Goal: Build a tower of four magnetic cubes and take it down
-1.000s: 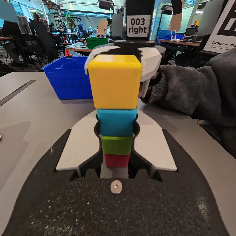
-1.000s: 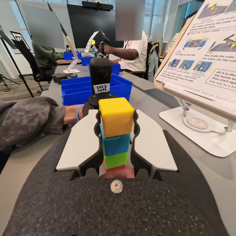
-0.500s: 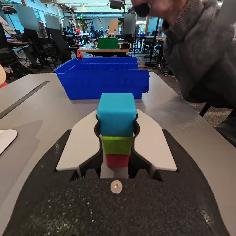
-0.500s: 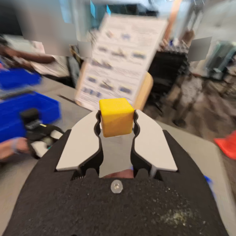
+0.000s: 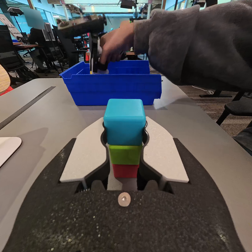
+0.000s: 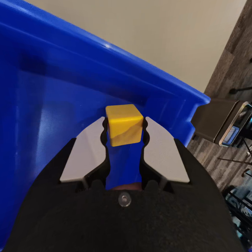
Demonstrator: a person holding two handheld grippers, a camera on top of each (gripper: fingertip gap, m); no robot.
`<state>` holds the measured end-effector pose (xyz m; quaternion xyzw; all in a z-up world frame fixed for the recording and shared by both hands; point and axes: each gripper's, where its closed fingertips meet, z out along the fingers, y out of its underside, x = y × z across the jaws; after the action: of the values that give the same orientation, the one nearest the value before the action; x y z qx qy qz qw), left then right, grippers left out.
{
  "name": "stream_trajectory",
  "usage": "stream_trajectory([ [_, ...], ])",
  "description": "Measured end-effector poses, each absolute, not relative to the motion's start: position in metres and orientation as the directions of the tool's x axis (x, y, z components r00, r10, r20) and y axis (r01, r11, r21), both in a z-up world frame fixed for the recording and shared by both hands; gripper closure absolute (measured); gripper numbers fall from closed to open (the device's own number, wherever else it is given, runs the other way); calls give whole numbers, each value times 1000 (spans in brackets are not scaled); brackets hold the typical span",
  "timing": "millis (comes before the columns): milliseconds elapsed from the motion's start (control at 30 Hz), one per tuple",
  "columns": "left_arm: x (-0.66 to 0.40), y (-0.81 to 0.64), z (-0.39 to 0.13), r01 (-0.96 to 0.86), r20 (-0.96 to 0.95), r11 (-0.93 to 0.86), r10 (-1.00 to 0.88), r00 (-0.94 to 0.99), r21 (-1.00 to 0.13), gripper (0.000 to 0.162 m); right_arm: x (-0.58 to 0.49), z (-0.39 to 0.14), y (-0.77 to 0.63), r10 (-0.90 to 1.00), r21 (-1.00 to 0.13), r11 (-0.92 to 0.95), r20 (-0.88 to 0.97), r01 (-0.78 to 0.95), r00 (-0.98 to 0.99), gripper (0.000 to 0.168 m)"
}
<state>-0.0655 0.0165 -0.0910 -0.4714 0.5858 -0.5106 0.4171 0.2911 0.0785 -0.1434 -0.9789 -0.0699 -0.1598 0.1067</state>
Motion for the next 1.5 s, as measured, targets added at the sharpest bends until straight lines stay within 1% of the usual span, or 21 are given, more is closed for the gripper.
stream_trajectory([
  [200, -65, 17, -91, -132, -1, 28, -979, -206, -991, 114, 303, -171, 78, 141, -71, -982, 342, 175, 929, 118],
  [300, -65, 17, -91, -130, 3, 24, -978, -207, -991, 114, 305, -168, 84, 141, -100, -977, 368, 190, 919, 117],
  [367, -65, 18, -91, -128, 3, 23, -979, -203, -991, 114, 306, -154, 89, 138, -163, -961, 418, 224, 898, 103],
  [400, -65, 18, -91, -129, 4, 23, -979, -203, -991, 114, 302, -143, 92, 128, -222, -945, 431, 242, 893, 103],
  [467, -65, 17, -92, -130, 3, 25, -977, -211, -991, 114, 280, -111, 96, 109, -395, -871, 423, 292, 899, 103],
  [567, -67, 16, -92, -134, 1, 29, -976, -216, -990, 114, 228, -43, 78, 46, -695, -637, 398, 334, 916, 105],
  [633, -67, 16, -92, -136, -2, 32, -977, -211, -990, 113, 178, -3, 42, 34, -868, -414, 287, 275, 957, 109],
  [667, -66, 16, -92, -136, -3, 33, -978, -209, -990, 113, 148, 8, 19, 71, -934, -298, 185, 198, 980, 116],
  [700, -66, 16, -93, -137, -6, 36, -978, -208, -990, 113, 117, 9, -4, 134, -968, -233, 59, 89, 989, 120],
  [767, -66, 16, -93, -141, -17, 47, -979, -204, -989, 112, 55, -16, -47, 294, -964, -255, -156, -80, 943, 115],
  [900, -71, 15, -80, -115, -18, 42, -980, -197, -992, 100, -27, -75, -110, 459, -925, -265, -369, -272, 808, 112],
  [967, -78, 14, -67, -86, -19, 36, -982, -189, -996, 92, -43, -92, -127, 477, -891, -282, -452, -356, 754, 113],
  [1033, -87, 13, -63, -93, -37, 54, -983, -180, -994, 89, -52, -87, -137, 528, -892, -279, -453, -357, 718, 113],
  [1133, -97, 23, -79, -199, -72, 94, -991, -115, -976, 87, -51, -81, -138, 561, -915, -250, -404, -318, 723, 113],
  [1200, -98, 25, -96, -265, -45, 76, -992, -121, -961, 87, -49, -86, -137, 554, -911, -265, -413, -317, 723, 113],
  [1300, -91, 23, -114, -323, 14, 35, -989, -146, -946, 89, -49, -87, -137, 561, -886, -292, -465, -361, 685, 114],
  [1400, -82, 23, -127, -370, 13, 42, -990, -143, -928, 89, -49, -87, -138, 565, -892, -288, -453, -349, 690, 114],
  [1467, -74, 24, -122, -340, 6, 41, -991, -136, -940, 95, -50, -91, -137, 562, -904, -290, -428, -315, 708, 113],
  [1500, -72, 21, -124, -348, 7, 47, -988, -153, -936, 105, -51, -94, -137, 562, -907, -296, -419, -300, 713, 113],
])
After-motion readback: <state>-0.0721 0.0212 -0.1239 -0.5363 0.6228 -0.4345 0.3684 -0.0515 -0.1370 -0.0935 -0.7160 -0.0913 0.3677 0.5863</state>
